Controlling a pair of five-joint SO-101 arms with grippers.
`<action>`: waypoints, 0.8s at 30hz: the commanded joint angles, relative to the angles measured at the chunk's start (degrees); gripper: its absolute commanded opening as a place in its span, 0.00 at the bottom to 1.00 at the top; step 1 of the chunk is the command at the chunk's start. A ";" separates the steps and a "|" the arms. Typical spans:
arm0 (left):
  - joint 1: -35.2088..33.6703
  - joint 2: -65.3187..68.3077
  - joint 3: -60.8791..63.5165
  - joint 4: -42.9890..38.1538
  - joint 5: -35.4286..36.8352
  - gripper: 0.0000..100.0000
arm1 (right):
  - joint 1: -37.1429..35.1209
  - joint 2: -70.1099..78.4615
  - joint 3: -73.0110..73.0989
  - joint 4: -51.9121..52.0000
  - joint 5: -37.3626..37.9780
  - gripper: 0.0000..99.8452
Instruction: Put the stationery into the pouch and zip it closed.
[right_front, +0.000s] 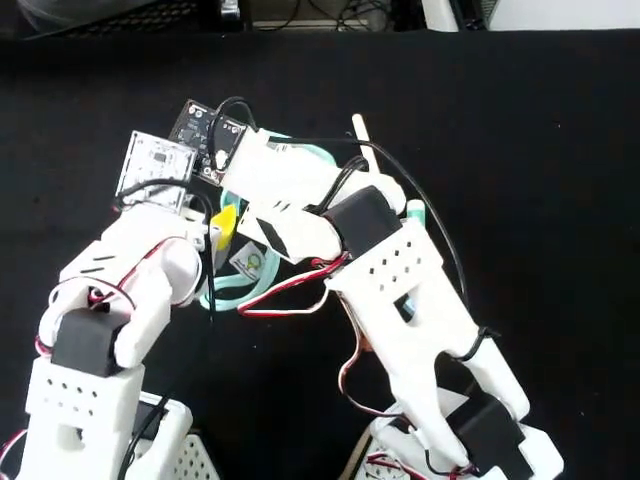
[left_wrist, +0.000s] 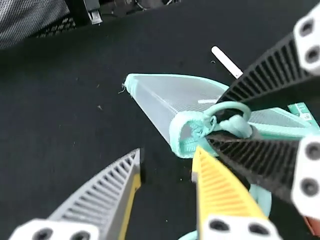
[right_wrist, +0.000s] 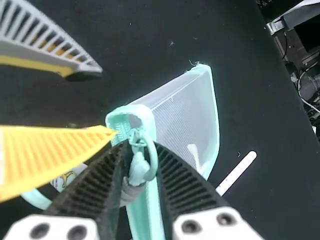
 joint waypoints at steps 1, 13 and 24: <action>-1.01 -0.26 1.19 -4.66 -0.18 0.18 | 0.97 -0.40 -0.22 -0.97 0.35 0.01; -4.00 -0.35 4.44 -12.04 7.82 0.18 | 1.05 -0.13 -0.13 -4.13 -4.84 0.01; -4.00 0.26 5.05 -12.75 7.82 0.18 | 1.05 -0.22 -0.13 -4.22 -4.84 0.01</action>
